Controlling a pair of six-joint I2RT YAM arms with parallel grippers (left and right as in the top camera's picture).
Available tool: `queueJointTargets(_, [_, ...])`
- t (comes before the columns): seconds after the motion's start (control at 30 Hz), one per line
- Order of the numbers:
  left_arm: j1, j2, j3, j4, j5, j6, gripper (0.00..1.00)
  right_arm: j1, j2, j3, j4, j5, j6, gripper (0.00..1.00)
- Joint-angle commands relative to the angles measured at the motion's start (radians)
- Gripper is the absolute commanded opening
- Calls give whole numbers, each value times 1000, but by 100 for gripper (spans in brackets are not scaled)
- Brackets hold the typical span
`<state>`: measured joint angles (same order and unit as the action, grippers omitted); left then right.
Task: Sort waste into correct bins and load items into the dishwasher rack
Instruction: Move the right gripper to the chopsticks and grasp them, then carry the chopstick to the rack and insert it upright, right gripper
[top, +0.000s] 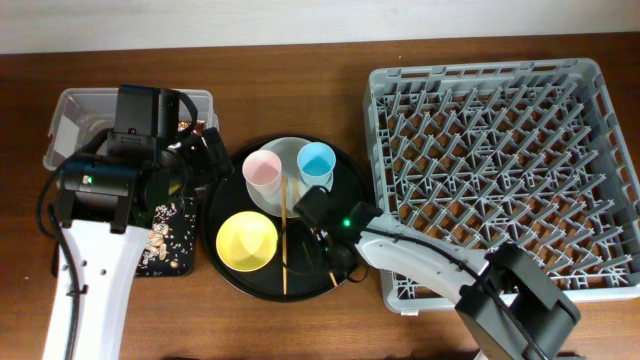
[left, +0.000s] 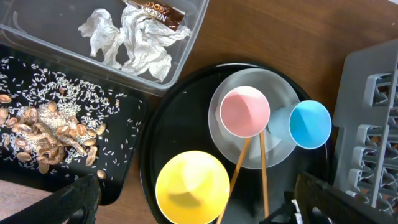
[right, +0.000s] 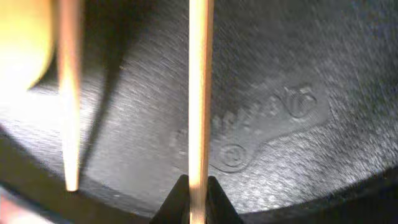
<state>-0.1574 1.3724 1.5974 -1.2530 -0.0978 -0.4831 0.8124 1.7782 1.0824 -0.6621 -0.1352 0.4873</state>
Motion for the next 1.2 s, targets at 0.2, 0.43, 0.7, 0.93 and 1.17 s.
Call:
queueJointTargets(0.2, [5,-8,12,1,-4,6,99,4,-58,408,-378,-10,-16,4])
queueJointTargets(0.43, [5,-8,12,1,-4,6,99,-282,-127,429,-595,15,-72,4])
queueJointTargets(0.7, [5,-8,12,1,-4,5,99,-506,-127,426,-599,24,-203,4])
queueJointTargets(0.93, [5,-8,12,1,-4,6,99,-506,-127,426,-607,69,-222,4])
queueJointTargets(1.17, [5,-8,12,1,-4,6,99,-506,-127,426,-613,174,-222,4])
